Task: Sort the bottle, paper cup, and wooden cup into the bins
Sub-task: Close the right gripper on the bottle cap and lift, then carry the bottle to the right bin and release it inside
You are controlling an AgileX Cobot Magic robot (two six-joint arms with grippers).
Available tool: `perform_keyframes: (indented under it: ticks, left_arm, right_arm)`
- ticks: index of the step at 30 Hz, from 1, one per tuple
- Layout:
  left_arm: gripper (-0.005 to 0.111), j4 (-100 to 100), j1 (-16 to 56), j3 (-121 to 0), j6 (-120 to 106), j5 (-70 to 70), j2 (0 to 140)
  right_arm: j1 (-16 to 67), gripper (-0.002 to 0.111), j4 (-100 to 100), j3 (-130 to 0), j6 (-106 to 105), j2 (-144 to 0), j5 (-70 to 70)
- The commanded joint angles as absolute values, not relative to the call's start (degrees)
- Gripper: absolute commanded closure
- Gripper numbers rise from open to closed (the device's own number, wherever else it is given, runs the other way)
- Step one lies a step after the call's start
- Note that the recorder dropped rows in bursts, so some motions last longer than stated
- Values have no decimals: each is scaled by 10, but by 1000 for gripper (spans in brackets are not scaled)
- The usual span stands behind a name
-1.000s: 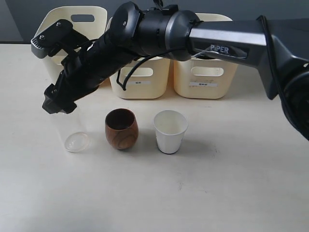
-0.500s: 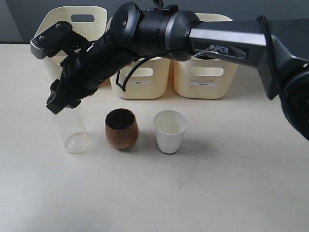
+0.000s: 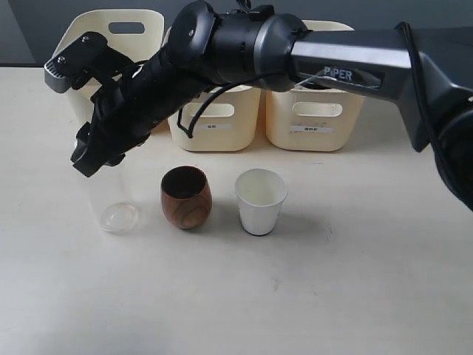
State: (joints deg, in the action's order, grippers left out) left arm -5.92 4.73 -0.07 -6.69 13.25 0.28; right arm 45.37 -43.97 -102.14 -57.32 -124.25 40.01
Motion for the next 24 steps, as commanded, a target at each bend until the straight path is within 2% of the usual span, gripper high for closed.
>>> perform_keyframes:
  ticks: [1,24]
  left_arm:
    - [107,-61,45,0,-66,130,0]
    - [107,-61,45,0,-66,129,0]
  right_arm:
    - [453,109,-425,-1026,-585,-1194,402]
    - [450,109,-89,-852,-361,-886,312]
